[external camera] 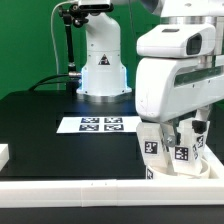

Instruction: Assemble stool

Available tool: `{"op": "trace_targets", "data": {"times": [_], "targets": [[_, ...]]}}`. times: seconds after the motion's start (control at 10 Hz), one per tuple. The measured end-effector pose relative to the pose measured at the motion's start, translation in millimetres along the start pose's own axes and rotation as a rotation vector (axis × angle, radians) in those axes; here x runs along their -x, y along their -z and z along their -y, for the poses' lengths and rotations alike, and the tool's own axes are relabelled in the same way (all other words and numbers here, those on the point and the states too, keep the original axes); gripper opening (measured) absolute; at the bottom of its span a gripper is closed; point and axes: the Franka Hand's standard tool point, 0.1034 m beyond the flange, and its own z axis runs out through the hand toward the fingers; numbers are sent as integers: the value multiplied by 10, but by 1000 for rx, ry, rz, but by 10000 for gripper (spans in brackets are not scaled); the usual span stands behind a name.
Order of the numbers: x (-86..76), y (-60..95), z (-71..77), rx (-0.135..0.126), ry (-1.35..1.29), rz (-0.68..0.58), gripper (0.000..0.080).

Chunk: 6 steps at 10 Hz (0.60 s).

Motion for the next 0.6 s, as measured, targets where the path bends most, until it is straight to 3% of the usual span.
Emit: {"op": "trace_targets", "data": {"times": [0.2,0.4,0.5,0.6], "targets": [[11,-1,-14,0,-2,0,649],[16,-1,-19,0,-4,1,424],[17,-2,-20,0,-20,1,424],[18,-3,-21,0,-46,1,335]]}}
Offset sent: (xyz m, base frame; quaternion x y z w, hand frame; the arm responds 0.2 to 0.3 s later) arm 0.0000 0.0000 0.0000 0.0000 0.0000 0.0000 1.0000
